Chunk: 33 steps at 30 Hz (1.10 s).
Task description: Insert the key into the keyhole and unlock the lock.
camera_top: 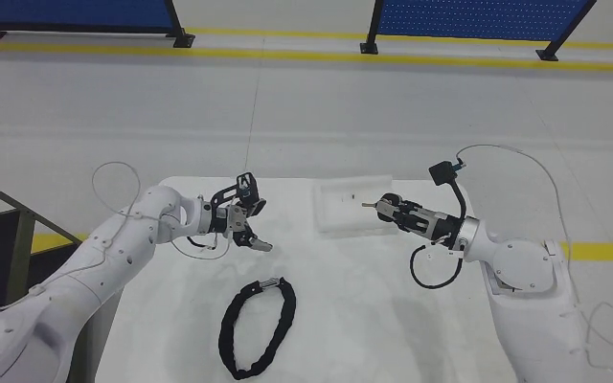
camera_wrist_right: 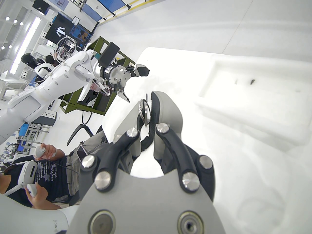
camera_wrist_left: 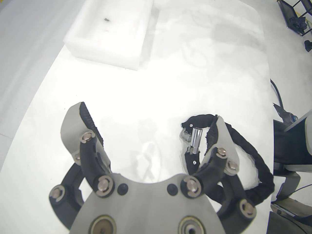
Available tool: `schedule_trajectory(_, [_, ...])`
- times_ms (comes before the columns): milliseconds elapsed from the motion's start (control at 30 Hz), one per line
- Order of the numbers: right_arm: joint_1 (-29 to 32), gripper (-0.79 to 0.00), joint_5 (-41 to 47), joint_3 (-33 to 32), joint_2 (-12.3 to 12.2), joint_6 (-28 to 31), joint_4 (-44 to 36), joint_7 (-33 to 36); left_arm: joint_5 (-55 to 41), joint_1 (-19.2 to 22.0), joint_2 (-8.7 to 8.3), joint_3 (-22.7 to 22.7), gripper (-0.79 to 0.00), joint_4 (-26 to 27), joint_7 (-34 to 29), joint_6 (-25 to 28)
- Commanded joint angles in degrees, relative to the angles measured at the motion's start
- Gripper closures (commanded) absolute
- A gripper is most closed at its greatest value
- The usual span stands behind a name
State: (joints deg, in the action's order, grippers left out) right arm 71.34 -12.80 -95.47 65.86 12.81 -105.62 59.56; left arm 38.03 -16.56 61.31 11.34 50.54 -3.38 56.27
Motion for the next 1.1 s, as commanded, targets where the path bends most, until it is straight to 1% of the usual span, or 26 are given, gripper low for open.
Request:
schedule_trajectory(0, [0.0,0.0,0.0,0.0,0.0,0.0,0.0,0.0,3.39,-1.06,-0.61,0.94,-0.785,0.82,3.28,0.84])
schedule_trajectory(133, [0.0,0.0,0.0,0.0,0.0,0.0,0.0,0.0,13.18,-3.66,-2.38,2.91,-0.785,2.97,12.08,1.61])
schedule_trajectory(333, [0.0,0.0,0.0,0.0,0.0,0.0,0.0,0.0,27.03,-8.1,-5.7,5.44,-0.785,6.06,26.87,1.73])
schedule_trajectory(500, [0.0,0.0,0.0,0.0,0.0,0.0,0.0,0.0,37.51,-10.48,-8.27,6.35,-0.785,8.41,38.82,1.73])
schedule_trajectory(600, [0.0,0.0,0.0,0.0,0.0,0.0,0.0,0.0,43.04,-11.29,-9.2,6.89,-0.785,9.39,44.1,1.35])
schedule_trajectory(667, [0.0,0.0,0.0,0.0,0.0,0.0,0.0,0.0,46.13,-11.74,-9.49,7.07,-0.785,9.59,46.58,0.15])
schedule_trajectory(1067, [0.0,0.0,0.0,0.0,0.0,0.0,0.0,0.0,46.13,-11.74,-9.49,7.07,-0.785,9.59,46.58,0.15])
